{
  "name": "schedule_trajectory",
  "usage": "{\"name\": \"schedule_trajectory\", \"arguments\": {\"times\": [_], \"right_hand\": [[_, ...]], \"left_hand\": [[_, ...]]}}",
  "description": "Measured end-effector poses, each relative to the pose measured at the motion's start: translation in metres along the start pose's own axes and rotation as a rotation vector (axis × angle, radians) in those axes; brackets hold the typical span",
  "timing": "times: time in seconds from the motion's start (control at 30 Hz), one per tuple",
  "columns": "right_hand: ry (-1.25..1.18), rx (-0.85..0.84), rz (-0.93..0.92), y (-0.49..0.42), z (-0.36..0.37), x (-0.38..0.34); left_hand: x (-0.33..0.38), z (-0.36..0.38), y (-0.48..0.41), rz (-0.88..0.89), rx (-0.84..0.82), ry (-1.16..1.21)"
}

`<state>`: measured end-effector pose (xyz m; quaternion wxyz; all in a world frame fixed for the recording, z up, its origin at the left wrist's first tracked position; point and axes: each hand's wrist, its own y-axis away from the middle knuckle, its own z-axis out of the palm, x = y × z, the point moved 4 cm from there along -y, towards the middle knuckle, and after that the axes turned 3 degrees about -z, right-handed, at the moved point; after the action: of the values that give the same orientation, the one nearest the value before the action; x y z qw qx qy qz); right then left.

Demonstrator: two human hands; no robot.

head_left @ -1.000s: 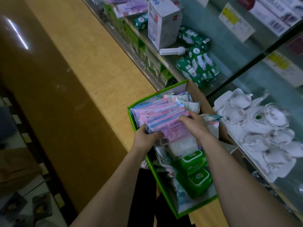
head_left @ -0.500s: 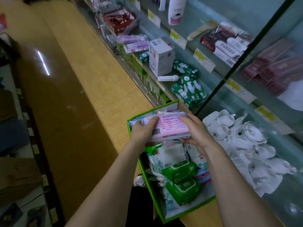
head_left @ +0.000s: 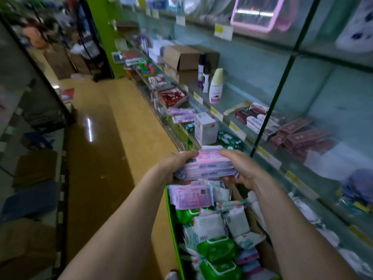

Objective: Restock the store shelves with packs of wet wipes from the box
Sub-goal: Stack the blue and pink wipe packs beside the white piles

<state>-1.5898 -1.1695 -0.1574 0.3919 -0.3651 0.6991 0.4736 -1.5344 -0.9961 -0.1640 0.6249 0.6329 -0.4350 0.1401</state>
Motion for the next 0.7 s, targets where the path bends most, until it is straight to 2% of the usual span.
{"name": "schedule_trajectory", "arguments": {"times": [0.1, 0.2, 0.4, 0.47, 0.57, 0.63, 0.7], "right_hand": [[0.032, -0.038, -0.025, 0.013, -0.009, -0.023], [-0.071, -0.088, -0.060, 0.025, -0.012, -0.044], [-0.178, -0.168, -0.129, 0.041, -0.010, -0.091], [-0.159, -0.148, -0.136, 0.044, -0.011, -0.101], [-0.066, -0.098, -0.133, 0.052, -0.014, -0.108], [-0.003, -0.131, -0.075, 0.056, -0.015, -0.105], [-0.117, -0.233, -0.025, 0.059, -0.013, -0.100]], "left_hand": [[0.015, -0.003, 0.019, 0.028, 0.000, -0.029], [0.035, -0.010, 0.036, 0.071, -0.014, -0.037], [0.070, -0.032, 0.077, 0.161, -0.099, 0.096], [0.082, -0.040, 0.093, 0.266, -0.078, 0.171], [0.097, -0.048, 0.111, 0.556, 0.061, 0.192], [0.099, -0.045, 0.123, 0.725, 0.073, 0.167], [0.096, -0.038, 0.132, 0.859, 0.068, 0.114]]}}
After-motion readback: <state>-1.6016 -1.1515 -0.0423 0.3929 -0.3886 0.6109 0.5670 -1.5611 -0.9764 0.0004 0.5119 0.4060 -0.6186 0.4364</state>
